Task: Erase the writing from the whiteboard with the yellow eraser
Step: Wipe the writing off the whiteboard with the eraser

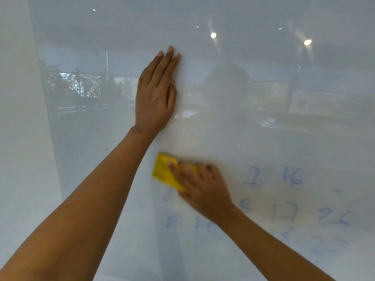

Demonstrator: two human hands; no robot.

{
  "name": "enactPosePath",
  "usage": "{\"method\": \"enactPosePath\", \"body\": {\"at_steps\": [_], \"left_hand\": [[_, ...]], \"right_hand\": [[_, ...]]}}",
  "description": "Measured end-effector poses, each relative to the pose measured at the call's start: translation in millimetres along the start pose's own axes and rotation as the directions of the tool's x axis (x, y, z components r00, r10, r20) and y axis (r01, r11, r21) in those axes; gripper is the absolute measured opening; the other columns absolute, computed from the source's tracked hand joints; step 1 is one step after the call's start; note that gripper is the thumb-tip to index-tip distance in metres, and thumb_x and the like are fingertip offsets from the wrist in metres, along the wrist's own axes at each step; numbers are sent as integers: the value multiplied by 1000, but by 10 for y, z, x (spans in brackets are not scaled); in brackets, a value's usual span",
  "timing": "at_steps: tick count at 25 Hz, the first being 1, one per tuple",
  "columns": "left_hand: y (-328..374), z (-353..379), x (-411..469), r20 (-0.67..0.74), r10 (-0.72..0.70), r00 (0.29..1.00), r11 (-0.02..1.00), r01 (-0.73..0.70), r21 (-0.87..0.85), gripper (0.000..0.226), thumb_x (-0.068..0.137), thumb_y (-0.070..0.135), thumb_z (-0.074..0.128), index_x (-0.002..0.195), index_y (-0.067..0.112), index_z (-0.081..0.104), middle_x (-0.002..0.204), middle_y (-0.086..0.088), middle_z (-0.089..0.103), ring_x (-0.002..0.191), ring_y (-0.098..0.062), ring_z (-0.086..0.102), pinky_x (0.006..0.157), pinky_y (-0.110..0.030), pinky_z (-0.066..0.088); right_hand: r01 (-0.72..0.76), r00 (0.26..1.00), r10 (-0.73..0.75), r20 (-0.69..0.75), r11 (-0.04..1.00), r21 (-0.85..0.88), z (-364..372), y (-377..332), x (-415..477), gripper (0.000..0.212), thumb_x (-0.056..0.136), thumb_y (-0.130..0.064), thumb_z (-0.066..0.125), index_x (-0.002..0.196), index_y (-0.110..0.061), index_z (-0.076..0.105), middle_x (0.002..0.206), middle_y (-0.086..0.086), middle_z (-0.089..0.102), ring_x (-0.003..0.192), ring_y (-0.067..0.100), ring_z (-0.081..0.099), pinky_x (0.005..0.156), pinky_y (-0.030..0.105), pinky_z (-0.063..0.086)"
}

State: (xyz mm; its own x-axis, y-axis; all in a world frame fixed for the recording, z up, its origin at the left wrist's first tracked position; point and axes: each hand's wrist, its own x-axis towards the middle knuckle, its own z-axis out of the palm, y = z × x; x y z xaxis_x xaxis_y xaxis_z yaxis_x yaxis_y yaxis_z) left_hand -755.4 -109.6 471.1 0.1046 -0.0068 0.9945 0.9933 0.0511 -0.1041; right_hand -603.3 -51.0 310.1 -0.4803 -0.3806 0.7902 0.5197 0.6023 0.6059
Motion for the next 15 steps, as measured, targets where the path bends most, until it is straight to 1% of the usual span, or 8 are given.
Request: {"method": "enactPosePath", "body": {"at_steps": [2,4,6,8,10,11,13,15], "left_hand": [[-2,-7,-14,16,8,1000,1000,-8,-3,46,95,3,37,141,6,40,149,-11,40,141,-24,32,118,-32,23],[0,-18,-20,27,10,1000,1000,-10,-15,46,95,4,36,142,6,39,150,-11,39,141,-24,30,118,-35,24],[-7,-18,-25,33,17,999,1000,-16,-21,47,95,4,34,142,5,38,150,-12,38,142,-25,30,118,-39,26],[-4,-4,-40,32,17,999,1000,-16,-18,48,95,4,33,142,5,38,150,-13,37,142,-26,29,117,-42,27],[13,17,-53,16,7,1000,1000,-7,-19,48,94,3,34,142,4,38,149,-14,38,141,-27,30,116,-44,28],[13,24,-50,7,3,1000,1000,-3,-23,49,93,2,35,141,4,39,149,-14,39,141,-27,30,116,-44,28],[7,31,-49,0,1,1000,1000,-1,-25,49,92,0,36,141,5,40,149,-14,39,141,-27,31,116,-44,28],[7,27,-47,-2,-6,1000,1000,6,-21,50,92,-1,36,141,5,39,149,-13,39,141,-27,31,116,-44,28]], "right_hand": [[247,959,-250,130,968,41,-48,-249,-328,56,79,-35,65,132,-27,52,119,-9,63,87,21,52,76,33,46],[358,902,-379,207,924,133,-108,-263,-459,53,80,-33,58,133,-29,51,119,-12,62,86,17,58,73,29,48],[310,931,-333,150,937,161,-118,-96,-304,54,78,-33,55,132,-28,53,116,-8,64,81,19,59,70,29,46],[107,992,-114,54,986,128,-82,125,32,56,76,-33,60,131,-24,54,114,-2,65,76,22,56,69,33,40],[-105,994,107,-13,990,94,-42,235,310,58,77,-34,63,133,-22,52,113,1,65,75,24,53,68,36,35],[-162,986,165,-32,983,81,-16,192,347,58,78,-34,63,133,-21,52,113,1,65,75,24,53,69,35,35],[-128,991,130,-22,989,74,19,-27,223,57,77,-33,65,132,-23,54,114,-1,66,76,24,56,72,35,37],[58,996,-61,61,996,61,20,-284,-88,56,77,-32,67,131,-27,55,115,-6,65,81,22,57,75,35,43]]}}
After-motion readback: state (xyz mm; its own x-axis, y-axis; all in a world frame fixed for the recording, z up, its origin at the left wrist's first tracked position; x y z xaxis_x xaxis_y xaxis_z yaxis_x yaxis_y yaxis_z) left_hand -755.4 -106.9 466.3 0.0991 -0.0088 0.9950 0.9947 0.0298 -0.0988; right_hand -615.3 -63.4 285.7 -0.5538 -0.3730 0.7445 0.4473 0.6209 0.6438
